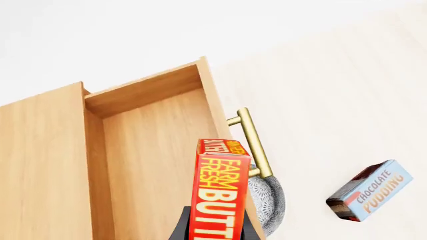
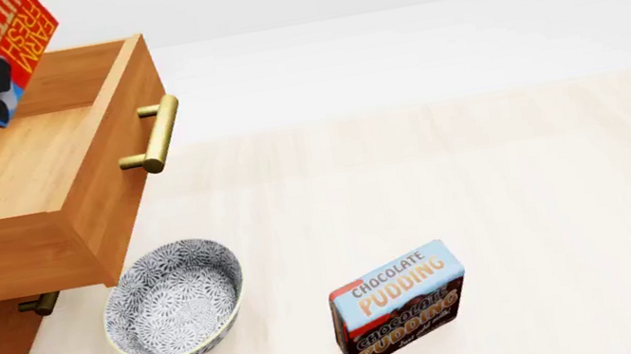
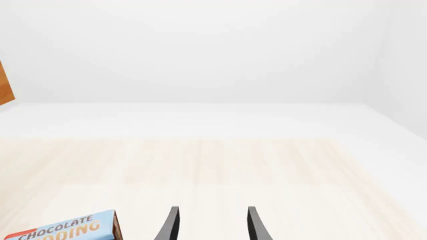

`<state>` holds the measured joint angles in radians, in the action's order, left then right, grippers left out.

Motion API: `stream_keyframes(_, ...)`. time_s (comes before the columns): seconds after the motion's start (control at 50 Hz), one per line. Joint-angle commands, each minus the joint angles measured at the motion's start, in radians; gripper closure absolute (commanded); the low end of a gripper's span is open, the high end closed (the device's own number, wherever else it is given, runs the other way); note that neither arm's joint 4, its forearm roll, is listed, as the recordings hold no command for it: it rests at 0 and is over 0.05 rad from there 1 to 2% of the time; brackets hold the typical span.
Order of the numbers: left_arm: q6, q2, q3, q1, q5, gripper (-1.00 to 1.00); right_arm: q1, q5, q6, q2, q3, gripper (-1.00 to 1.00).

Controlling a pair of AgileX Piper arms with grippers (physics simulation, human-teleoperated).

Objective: Put the butter at the back in the top drawer of the cabinet and close it.

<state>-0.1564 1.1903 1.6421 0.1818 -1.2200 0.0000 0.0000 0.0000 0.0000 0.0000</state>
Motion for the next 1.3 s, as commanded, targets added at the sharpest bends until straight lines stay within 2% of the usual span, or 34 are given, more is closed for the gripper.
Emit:
stream_keyframes(0.02,0.029,0.033,0.026,-0.012,0.0,1.0,0.0,0.0,0.0,0.0,0.0,-1.0)
stream_keyframes(0.38,0.086,0.067,0.029,-0.038,0.002,1.0,0.0,0.0,0.0,0.0,0.0,-1.0)
stream_keyframes(0.48,0.099,0.059,0.0,-0.061,0.012,1.0,0.0,0.0,0.0,0.0,0.0,-1.0)
stream_keyframes(1.3,0.119,0.077,-0.069,-0.104,0.052,1.0,0.0,0.0,0.0,0.0,0.0,-1.0)
